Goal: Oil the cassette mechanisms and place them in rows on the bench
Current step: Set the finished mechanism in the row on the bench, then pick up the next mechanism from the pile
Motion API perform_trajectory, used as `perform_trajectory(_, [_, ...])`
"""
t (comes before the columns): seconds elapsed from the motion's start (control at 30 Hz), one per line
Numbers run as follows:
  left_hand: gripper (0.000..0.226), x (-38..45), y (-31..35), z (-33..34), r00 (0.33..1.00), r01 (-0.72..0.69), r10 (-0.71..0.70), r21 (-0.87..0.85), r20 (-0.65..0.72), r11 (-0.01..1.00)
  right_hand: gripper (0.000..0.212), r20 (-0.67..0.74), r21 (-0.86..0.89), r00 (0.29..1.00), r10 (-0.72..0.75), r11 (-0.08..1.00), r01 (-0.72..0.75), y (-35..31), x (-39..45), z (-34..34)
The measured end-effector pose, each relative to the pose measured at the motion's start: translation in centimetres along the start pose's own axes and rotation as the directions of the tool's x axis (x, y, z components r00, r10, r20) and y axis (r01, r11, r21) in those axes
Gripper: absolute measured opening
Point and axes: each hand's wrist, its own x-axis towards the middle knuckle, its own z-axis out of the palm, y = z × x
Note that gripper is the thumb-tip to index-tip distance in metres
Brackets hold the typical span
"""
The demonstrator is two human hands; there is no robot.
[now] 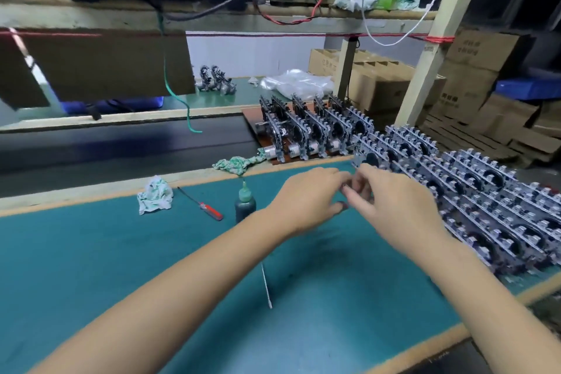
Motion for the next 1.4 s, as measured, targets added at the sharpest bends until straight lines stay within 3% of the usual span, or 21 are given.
perform_trajectory(0.07, [0.021, -5.5, -1.7, -1.6, 0.995, 0.077, -0.076, 0.0, -0.07, 0.997, 0.023, 0.1, 0.239, 0.989, -0.106, 0.968, 0.08, -3.8, -1.5, 0.3])
perform_trajectory(0.13, [0.018, -11.5, -3.5, -3.1, 0.978, 0.174, -0.176, -0.027, -0.11, 0.984, 0.024, 0.185, 0.339, 0.944, -0.272, 0.92, 0.198, -7.8, -2.4, 0.8])
perform_trajectory(0.27, [0.01, -22.8, -6.6, -5.1, 0.89, 0.416, -0.419, -0.057, -0.178, 0.908, 0.021, 0.355, 0.416, 0.704, -0.615, 0.778, 0.47, -15.8, -3.1, 3.2])
perform_trajectory(0.33, [0.021, -27.9, -7.6, -6.0, 0.83, 0.529, -0.52, -0.012, -0.201, 0.849, 0.017, 0.38, 0.44, 0.583, -0.719, 0.694, 0.57, -19.9, -3.0, 4.7])
perform_trajectory(0.4, [0.033, -32.1, -8.5, -7.3, 0.776, 0.612, -0.583, 0.065, -0.24, 0.788, 0.016, 0.342, 0.493, 0.512, -0.788, 0.614, 0.616, -24.2, -2.9, 6.0])
perform_trajectory(0.5, [0.039, -36.6, -9.8, -10.1, 0.717, 0.69, -0.616, 0.214, -0.325, 0.691, 0.017, 0.28, 0.561, 0.49, -0.825, 0.555, 0.614, -30.6, -2.5, 7.4])
perform_trajectory(0.6, [0.044, -39.4, -11.2, -12.9, 0.686, 0.727, -0.593, 0.357, -0.421, 0.587, 0.017, 0.225, 0.665, 0.532, -0.816, 0.528, 0.528, -36.3, -1.7, 8.1])
perform_trajectory(0.67, [0.045, -40.9, -11.9, -14.7, 0.583, 0.812, -0.614, 0.375, -0.532, 0.447, 0.017, 0.191, 0.751, 0.594, -0.781, 0.506, 0.424, -39.9, -1.2, 8.2])
perform_trajectory(0.77, [0.055, -42.6, -13.5, -16.9, 0.336, 0.937, -0.688, 0.304, -0.643, 0.173, 0.025, 0.289, 0.844, 0.664, -0.69, 0.51, 0.163, -44.8, -1.1, 8.5])
perform_trajectory(0.87, [0.073, -43.5, -15.1, -18.1, 0.092, 0.989, -0.824, 0.148, -0.559, 0.009, 0.028, 0.433, 0.835, 0.611, -0.662, 0.551, 0.005, -48.1, -1.8, 9.2])
perform_trajectory(0.9, [0.075, -43.6, -15.4, -18.1, 0.049, 0.996, -0.848, 0.091, -0.528, 0.001, 0.029, 0.461, 0.828, 0.597, -0.656, 0.56, -0.024, -48.8, -2.1, 9.4])
perform_trajectory(1.03, [0.063, -43.5, -16.1, -17.1, 0.04, 0.999, -0.847, 0.008, -0.531, 0.042, 0.036, 0.505, 0.821, 0.618, -0.602, 0.556, -0.129, -49.5, -2.5, 9.4])
perform_trajectory(1.17, [0.059, -43.2, -15.7, -17.0, 0.059, 0.995, -0.802, -0.03, -0.594, 0.096, 0.016, 0.514, 0.855, 0.617, -0.596, 0.412, -0.314, -48.5, -2.8, 8.7])
perform_trajectory(1.2, [0.059, -42.9, -15.4, -17.1, 0.081, 0.992, -0.77, -0.024, -0.633, 0.124, 0.012, 0.501, 0.865, 0.628, -0.596, 0.378, -0.33, -48.1, -2.8, 8.3])
perform_trajectory(1.3, [0.057, -41.4, -13.8, -17.8, 0.198, 0.967, -0.622, 0.049, -0.758, 0.249, 0.039, 0.473, 0.88, 0.647, -0.598, 0.277, -0.387, -46.2, -2.1, 6.3])
perform_trajectory(1.4, [0.054, -38.3, -11.9, -18.3, 0.318, 0.908, -0.533, 0.091, -0.784, 0.408, 0.033, 0.456, 0.876, 0.652, -0.606, 0.174, -0.45, -42.4, -1.0, 4.9])
